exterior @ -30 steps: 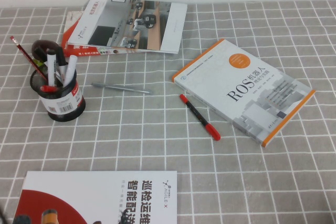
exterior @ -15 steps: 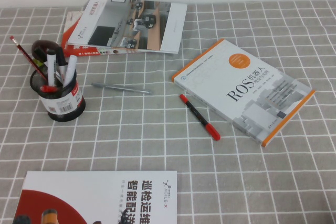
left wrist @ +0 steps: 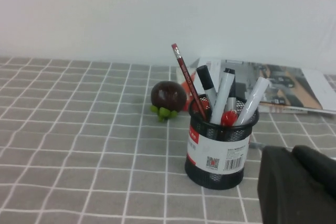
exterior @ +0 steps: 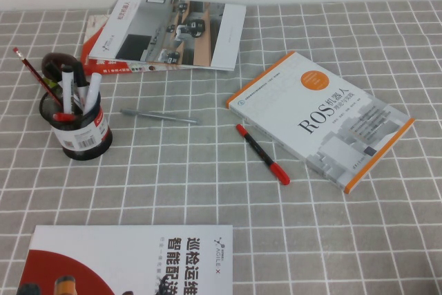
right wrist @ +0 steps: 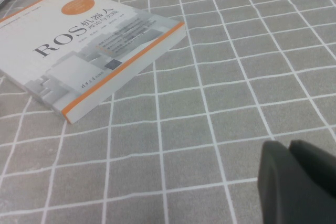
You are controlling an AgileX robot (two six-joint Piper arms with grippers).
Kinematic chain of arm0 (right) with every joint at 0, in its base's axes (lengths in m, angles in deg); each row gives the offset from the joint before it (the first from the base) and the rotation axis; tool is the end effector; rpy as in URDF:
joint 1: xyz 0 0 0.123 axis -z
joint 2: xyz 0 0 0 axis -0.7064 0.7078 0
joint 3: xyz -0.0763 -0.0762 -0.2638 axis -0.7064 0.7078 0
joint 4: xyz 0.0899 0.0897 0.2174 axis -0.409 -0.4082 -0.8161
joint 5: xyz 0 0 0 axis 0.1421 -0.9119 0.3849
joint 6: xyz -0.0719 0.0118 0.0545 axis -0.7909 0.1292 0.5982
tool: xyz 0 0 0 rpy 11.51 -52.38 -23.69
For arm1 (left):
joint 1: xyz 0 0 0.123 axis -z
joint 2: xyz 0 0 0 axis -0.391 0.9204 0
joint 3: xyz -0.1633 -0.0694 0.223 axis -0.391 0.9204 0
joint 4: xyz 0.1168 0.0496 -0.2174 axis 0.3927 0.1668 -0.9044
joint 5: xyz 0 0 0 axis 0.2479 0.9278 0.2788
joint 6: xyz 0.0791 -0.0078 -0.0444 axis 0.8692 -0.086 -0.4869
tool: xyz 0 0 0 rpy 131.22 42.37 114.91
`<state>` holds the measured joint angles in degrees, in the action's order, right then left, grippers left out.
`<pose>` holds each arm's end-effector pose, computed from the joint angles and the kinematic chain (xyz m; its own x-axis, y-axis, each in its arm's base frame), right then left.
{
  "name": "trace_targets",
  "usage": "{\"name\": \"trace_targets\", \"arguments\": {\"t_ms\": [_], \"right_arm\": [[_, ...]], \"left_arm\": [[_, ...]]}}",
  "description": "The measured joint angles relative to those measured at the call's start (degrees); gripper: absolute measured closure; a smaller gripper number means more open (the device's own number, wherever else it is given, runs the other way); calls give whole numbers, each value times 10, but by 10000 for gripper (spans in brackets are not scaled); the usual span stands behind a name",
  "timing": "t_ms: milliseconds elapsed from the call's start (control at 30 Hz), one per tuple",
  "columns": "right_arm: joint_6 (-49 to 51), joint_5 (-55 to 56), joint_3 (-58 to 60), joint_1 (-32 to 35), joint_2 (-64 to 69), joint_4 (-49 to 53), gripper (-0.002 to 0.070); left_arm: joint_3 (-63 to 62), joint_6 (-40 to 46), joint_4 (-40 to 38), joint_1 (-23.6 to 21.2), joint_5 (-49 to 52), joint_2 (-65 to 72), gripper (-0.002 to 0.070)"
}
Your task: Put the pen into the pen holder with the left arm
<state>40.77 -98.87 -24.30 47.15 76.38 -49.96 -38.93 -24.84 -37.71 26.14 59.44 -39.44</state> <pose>0.0540 0.0026 0.1700 -0.3151 0.2022 -0.9273 0.0501 0.9792 0.1965 0.0504 -0.0011 0.2535 -0.1034 -0.0124 -0.9946 0.0347 0.9993 -0.0161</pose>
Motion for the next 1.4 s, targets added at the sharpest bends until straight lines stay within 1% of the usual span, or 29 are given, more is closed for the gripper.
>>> {"name": "trace_targets", "arguments": {"t_ms": [133,233,300,500,900,1100,1400], "right_arm": [[0,0,0,0,0,0,691],[0,0,0,0,0,0,691],[0,0,0,0,0,0,691],[0,0,0,0,0,0,691],[0,-1,0,0,0,0,691],[0,-1,0,0,0,0,691],[0,-1,0,0,0,0,692]], "left_arm": [[80,3,-16,0,-101,0,675],[124,1,-18,0,-147,0,676],[140,-6,-19,0,-156,0,676],[143,-18,-19,0,-125,-27,676],[143,-16,-17,0,11,-47,676],[143,5,-17,0,23,-47,676],[143,7,-14,0,24,-49,676]]}}
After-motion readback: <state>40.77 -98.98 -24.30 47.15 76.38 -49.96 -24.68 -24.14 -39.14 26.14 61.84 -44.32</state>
